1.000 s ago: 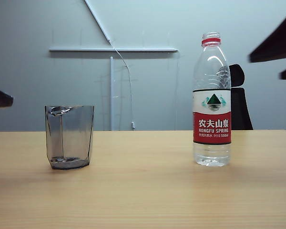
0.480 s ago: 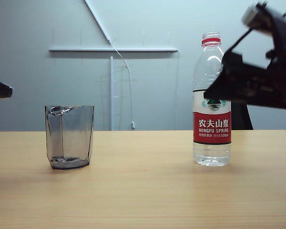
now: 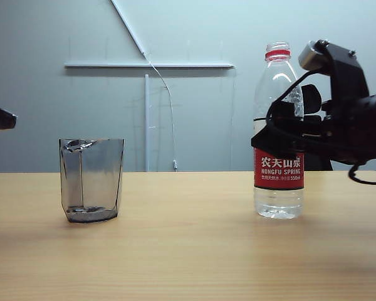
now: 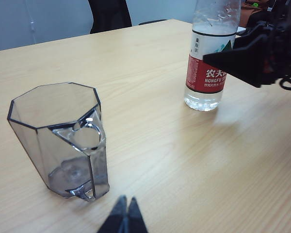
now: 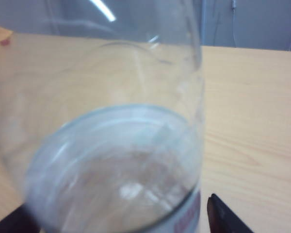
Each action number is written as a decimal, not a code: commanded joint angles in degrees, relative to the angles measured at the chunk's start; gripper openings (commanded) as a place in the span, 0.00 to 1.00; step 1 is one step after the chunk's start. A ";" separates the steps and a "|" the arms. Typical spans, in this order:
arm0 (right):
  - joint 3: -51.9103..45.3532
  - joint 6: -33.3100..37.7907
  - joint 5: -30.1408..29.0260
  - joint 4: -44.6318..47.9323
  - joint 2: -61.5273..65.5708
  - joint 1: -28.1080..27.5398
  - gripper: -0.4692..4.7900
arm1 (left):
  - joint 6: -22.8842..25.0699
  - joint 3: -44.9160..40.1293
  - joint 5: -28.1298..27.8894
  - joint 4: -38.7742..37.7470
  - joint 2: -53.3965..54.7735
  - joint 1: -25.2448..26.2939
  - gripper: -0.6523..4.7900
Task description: Pick up the mineral water bottle on the table and pour water into the mug until it's half full.
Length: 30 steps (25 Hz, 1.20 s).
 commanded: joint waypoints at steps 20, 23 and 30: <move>4.63 -0.07 -4.42 4.79 1.03 0.07 0.54 | -0.17 0.13 0.22 0.72 -2.25 3.65 0.12; 9.79 -3.58 -6.43 -7.67 -2.58 1.29 0.55 | -0.17 0.13 0.20 0.70 -2.36 7.82 0.12; 31.98 -26.03 -5.49 -46.99 -3.50 7.67 0.54 | -0.17 0.13 0.04 0.70 -2.36 17.03 0.12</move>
